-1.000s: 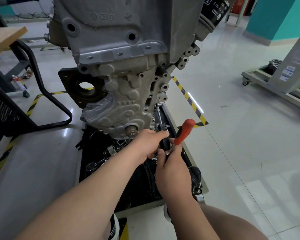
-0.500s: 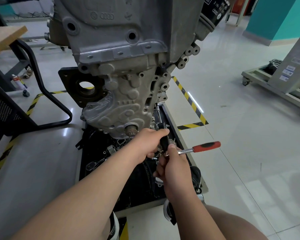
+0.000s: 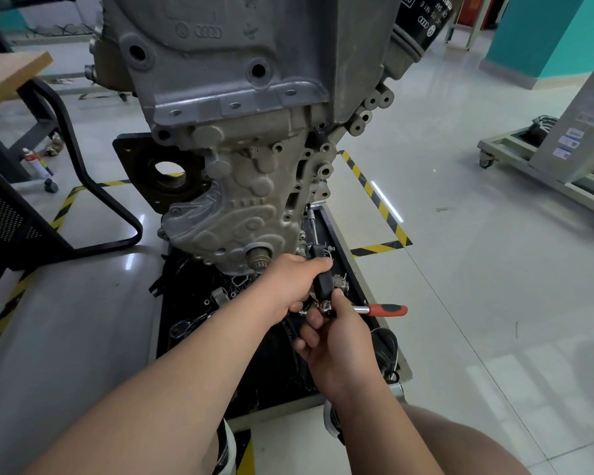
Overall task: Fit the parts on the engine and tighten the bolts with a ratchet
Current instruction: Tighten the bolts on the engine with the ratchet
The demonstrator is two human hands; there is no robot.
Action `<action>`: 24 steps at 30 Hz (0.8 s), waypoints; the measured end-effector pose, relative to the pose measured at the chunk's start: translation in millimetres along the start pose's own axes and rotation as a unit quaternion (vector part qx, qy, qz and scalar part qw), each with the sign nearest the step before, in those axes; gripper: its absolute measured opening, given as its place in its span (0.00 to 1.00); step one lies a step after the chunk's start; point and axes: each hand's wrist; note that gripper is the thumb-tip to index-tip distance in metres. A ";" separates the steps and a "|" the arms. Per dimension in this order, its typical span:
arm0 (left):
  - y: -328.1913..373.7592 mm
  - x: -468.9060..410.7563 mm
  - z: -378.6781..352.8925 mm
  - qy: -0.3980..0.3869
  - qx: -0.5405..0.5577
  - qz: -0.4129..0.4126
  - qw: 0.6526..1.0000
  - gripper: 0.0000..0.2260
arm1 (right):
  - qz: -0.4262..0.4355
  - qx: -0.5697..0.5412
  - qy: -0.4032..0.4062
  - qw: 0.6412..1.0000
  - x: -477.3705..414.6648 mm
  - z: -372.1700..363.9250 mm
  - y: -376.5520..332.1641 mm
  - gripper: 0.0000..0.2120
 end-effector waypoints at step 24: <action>2.0 0.8 1.8 0.012 -0.036 0.007 0.999 0.14 | 0.331 0.371 0.082 0.864 -0.9 6.1 11.5 0.13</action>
Point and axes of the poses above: each hand's wrist, its own x-axis away from the middle knuckle, its own z-axis out of the back of the hand, y = z × x, and after that the axes turned 10 degrees about y, right-handed
